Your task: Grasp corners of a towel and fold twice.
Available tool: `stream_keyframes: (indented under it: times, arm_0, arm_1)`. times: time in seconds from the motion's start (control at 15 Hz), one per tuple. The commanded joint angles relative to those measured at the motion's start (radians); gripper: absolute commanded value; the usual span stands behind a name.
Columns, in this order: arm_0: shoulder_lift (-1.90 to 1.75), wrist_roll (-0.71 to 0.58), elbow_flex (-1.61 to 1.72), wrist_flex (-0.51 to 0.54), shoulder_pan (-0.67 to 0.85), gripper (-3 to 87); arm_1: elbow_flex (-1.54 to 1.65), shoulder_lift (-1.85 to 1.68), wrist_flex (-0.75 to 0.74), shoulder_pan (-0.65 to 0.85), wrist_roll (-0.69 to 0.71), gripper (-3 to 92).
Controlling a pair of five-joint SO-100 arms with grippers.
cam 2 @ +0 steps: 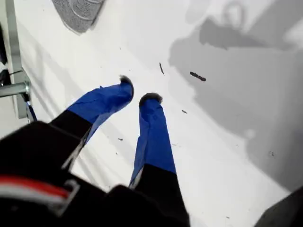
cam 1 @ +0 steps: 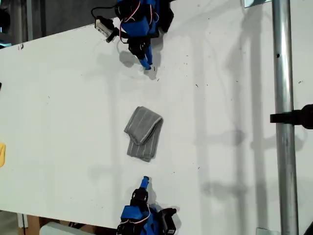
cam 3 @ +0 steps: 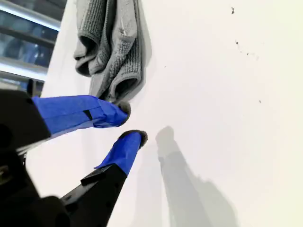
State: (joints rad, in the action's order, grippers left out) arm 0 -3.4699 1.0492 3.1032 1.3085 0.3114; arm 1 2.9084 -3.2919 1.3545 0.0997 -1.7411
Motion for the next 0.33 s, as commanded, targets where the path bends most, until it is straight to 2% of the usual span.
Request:
stream_keyframes:
  times: [0.0,0.07,0.13,0.27]
  arm_0:
    - [-0.003,-0.006,0.008,0.002,-0.009,7.2]
    - [-0.003,-0.006,0.008,0.002,-0.009,7.2]
    - [-0.003,-0.006,0.008,0.002,-0.009,7.2]
    - [-0.003,-0.006,0.008,0.002,-0.009,7.2]
  arm_1:
    - [-0.023,0.005,0.021,0.152,0.037,11.6]
    - [-0.020,0.005,0.061,0.259,0.239,11.6]
    - [-0.014,0.006,0.051,0.344,0.307,11.7]
    - [-0.018,0.006,0.052,0.480,0.305,11.7]
